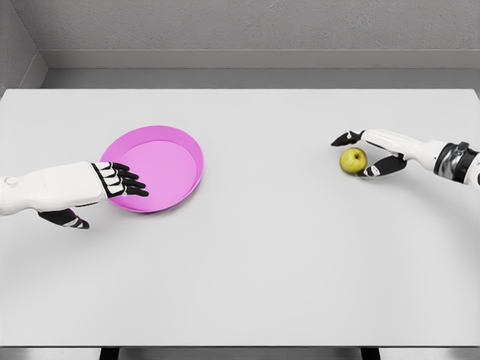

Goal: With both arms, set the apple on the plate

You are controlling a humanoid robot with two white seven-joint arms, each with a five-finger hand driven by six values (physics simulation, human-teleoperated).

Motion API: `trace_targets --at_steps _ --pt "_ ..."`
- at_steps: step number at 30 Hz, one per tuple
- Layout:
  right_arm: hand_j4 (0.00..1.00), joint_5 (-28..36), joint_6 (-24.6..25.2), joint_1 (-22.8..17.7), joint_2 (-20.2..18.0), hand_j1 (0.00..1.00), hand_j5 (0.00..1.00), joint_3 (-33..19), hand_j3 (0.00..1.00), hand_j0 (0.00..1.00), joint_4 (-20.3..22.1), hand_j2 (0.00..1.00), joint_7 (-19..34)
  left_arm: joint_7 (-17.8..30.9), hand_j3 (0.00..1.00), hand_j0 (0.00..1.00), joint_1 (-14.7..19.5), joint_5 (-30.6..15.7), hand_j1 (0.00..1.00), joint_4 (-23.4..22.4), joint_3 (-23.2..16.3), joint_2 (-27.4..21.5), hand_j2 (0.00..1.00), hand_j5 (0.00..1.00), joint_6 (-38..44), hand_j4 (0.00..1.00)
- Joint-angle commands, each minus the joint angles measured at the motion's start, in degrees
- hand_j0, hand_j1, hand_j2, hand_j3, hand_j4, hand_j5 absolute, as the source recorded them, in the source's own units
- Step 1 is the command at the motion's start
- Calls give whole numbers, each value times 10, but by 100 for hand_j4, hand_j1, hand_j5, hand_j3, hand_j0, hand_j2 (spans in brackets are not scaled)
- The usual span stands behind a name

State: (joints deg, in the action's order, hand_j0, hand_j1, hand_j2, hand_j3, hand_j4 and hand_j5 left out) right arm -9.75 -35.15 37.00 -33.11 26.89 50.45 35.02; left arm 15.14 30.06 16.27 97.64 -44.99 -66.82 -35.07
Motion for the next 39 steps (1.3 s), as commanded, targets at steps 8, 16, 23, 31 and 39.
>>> trace_targets --at_steps 8,16,23,31,39 --pt "58 5 1 4 0 58 58 -2 58 58 -14 58 0 0 100 100 1 -4 100 1 -4 -1 100 100 1 100" --pt "52 9 1 12 8 52 52 -3 52 52 -14 52 0 0 100 100 1 -4 100 1 -4 -1 100 100 1 100" --pt "47 18 1 25 32 47 47 10 47 47 58 47 0 0 100 100 1 -4 100 1 -5 -1 100 100 1 100" --pt "48 18 1 23 30 48 48 153 48 48 245 48 0 0 100 100 1 -4 100 1 -5 -1 100 100 1 100" --pt "48 16 1 24 29 48 48 209 48 48 307 48 0 0 100 100 1 -3 100 2 -5 0 100 100 1 100"
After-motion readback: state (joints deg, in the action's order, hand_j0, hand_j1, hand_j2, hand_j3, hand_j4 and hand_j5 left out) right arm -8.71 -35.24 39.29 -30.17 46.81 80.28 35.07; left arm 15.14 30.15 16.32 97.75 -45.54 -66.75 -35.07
